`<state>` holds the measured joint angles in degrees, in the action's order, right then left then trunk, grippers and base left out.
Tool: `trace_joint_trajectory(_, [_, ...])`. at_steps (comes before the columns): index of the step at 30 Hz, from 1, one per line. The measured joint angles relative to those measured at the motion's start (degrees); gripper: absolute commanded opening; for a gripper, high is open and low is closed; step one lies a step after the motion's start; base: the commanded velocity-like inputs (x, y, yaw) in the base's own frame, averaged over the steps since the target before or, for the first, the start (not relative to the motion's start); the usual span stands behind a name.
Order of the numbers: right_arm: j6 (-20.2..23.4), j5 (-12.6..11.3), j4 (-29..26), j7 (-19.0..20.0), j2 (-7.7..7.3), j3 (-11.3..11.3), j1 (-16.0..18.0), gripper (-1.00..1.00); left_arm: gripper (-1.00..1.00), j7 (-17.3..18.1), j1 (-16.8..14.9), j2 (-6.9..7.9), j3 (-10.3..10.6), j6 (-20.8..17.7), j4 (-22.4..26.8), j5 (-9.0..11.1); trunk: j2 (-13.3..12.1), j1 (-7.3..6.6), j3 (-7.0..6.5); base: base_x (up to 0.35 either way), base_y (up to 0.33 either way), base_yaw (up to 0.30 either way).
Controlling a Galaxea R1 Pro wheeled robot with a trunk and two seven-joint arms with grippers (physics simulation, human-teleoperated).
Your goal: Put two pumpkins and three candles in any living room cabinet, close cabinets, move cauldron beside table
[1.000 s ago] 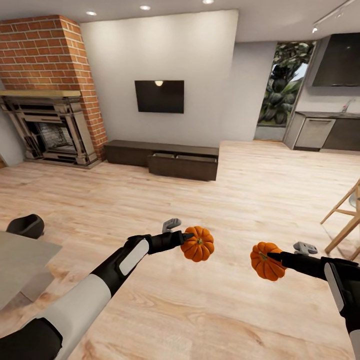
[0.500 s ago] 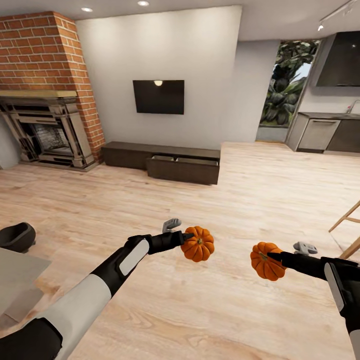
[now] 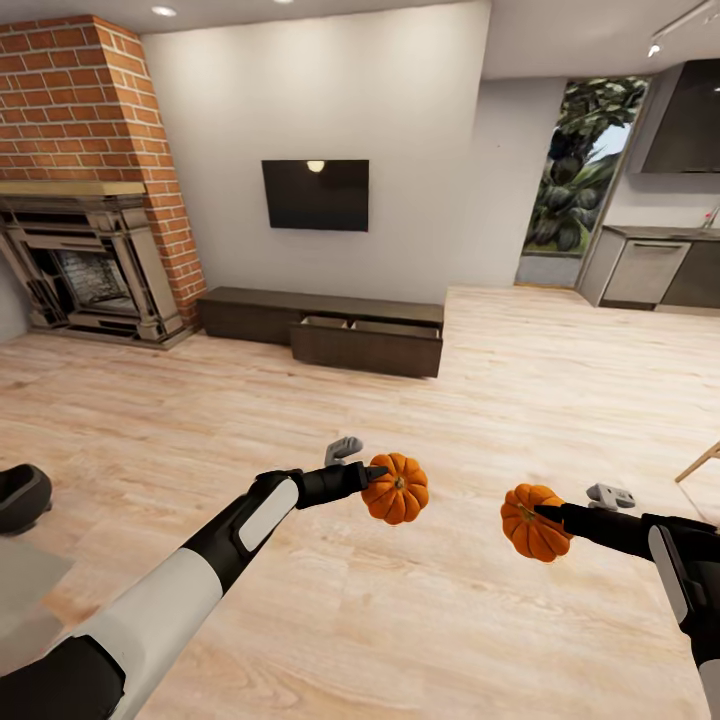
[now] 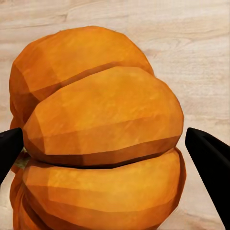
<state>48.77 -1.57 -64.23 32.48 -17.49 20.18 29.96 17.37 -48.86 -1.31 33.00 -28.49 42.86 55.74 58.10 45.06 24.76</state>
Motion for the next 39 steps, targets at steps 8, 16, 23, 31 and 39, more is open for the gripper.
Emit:
trace_joint_trajectory(8, [0.0, 0.0, 0.0, 0.0, 0.0, 0.0, 0.0, -1.0, -1.0, 0.0, 0.0, 0.0, 0.0, 0.0, 0.0, 0.0, 0.0, 0.0, 0.0, 0.337, 0.0, 0.0])
trace_joint_trajectory(16, [-0.1, 0.0, 0.0, 0.0, 0.0, 0.0, 0.0, -1.0, -1.0, 0.0, 0.0, 0.0, 0.0, 0.0, 0.0, 0.0, 0.0, 0.0, 0.0, 0.337, 0.0, 0.0])
trace_joint_trajectory(23, [-0.1, 0.0, 0.0, 0.0, 0.0, 0.0, 0.0, -1.0, -1.0, 0.0, 0.0, 0.0, 0.0, 0.0, 0.0, 0.0, 0.0, 0.0, 0.0, 0.337, 0.0, 0.0])
trace_joint_trajectory(31, [-0.1, -0.1, 0.0, 0.0, 0.0, 0.0, 0.0, -1.0, -1.0, 0.0, 0.0, 0.0, 0.0, 0.1, 0.0, 0.0, 0.0, 0.0, 0.0, 0.337, 0.0, 0.0])
trace_joint_trajectory(39, [-0.1, -0.1, 0.0, 0.0, 0.0, 0.0, 0.0, -1.0, -1.0, 0.0, 0.0, 0.0, 0.0, 0.0, 0.0, 0.0, 0.0, 0.0, 0.0, 0.337, 0.0, 0.0])
